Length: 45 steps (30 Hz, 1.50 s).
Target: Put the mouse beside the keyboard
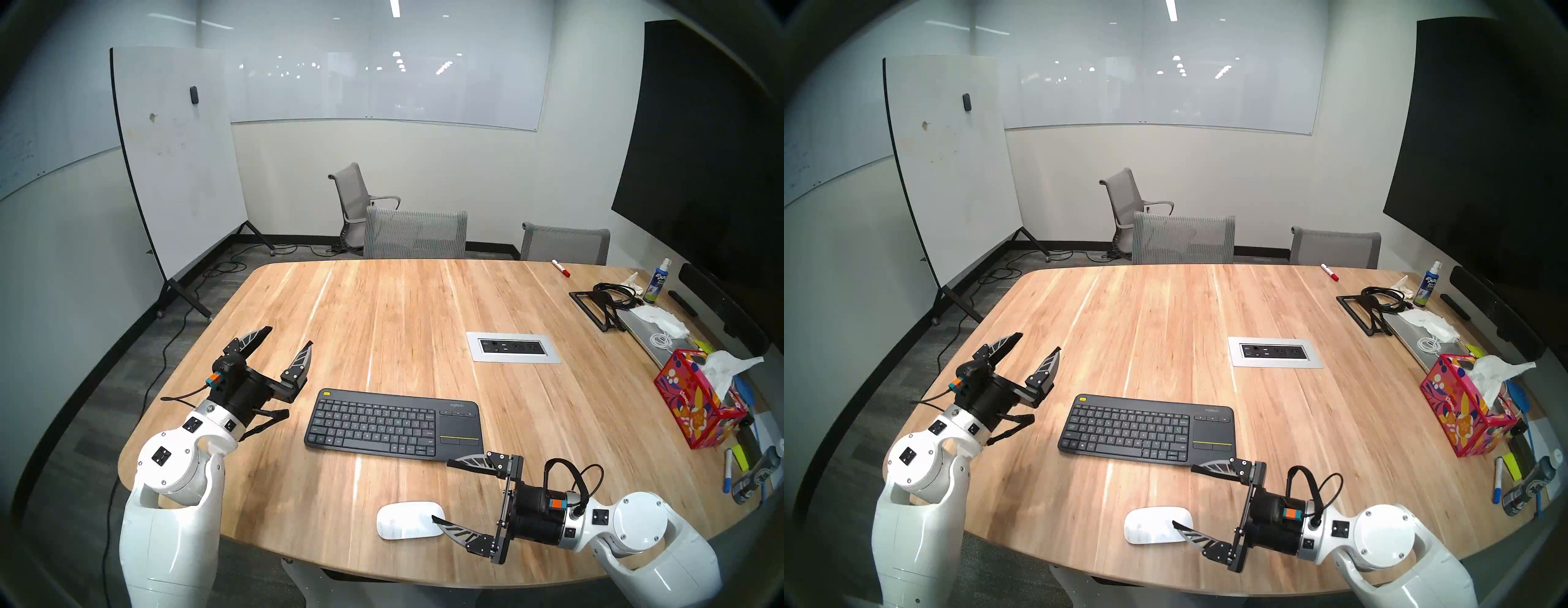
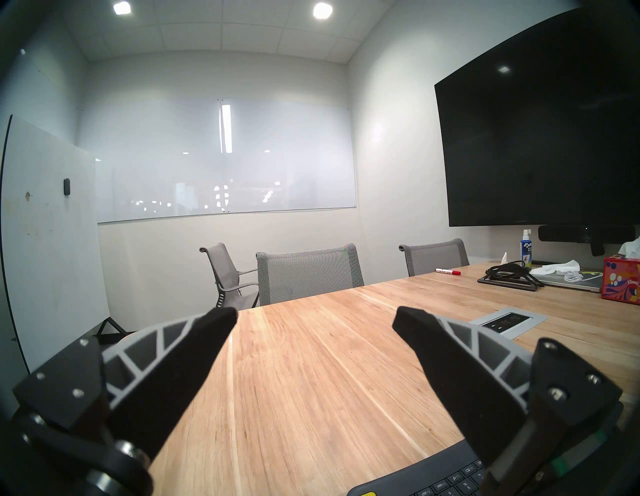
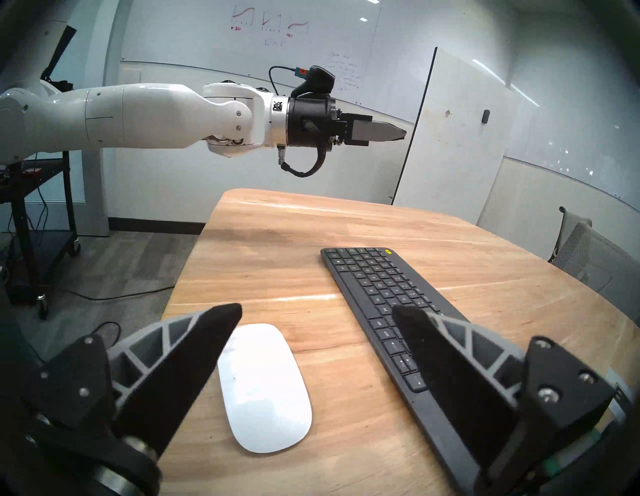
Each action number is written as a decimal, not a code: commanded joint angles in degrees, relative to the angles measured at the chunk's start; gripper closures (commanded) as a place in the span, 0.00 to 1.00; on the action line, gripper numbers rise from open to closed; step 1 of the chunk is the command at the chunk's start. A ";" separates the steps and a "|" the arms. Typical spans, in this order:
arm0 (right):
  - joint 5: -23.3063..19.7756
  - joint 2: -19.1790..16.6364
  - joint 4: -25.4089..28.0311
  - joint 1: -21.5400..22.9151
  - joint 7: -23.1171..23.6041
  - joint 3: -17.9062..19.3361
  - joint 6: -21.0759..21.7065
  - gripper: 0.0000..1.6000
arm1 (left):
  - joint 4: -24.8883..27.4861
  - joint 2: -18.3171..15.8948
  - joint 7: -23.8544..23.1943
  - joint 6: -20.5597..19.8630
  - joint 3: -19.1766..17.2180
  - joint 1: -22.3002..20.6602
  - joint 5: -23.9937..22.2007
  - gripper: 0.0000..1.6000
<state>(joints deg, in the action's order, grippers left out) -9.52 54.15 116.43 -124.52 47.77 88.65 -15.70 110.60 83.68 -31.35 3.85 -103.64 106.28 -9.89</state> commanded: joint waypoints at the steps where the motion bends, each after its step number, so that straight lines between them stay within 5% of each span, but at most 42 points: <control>1: 0.41 -1.22 -2.04 1.94 2.06 -0.36 -3.00 0.00 | 1.51 -0.07 0.02 0.40 -0.13 0.02 0.12 0.00; 22: -1.02 -2.76 -8.84 13.49 10.85 -4.66 -3.35 0.00 | 1.48 -0.08 0.01 0.41 -0.12 0.00 0.09 0.00; 38: 2.84 0.91 -15.45 18.74 9.06 -8.82 -1.11 0.00 | 1.49 -0.09 0.02 0.41 -0.12 0.01 0.09 0.00; 45: 3.95 0.79 -13.06 17.24 8.77 -9.61 0.46 0.00 | 1.50 -0.09 0.03 0.41 -0.12 0.01 0.09 0.00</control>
<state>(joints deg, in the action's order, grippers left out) -5.39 54.38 100.32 -107.24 56.86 79.26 -15.95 110.61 83.64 -31.37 3.87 -103.64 106.27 -9.93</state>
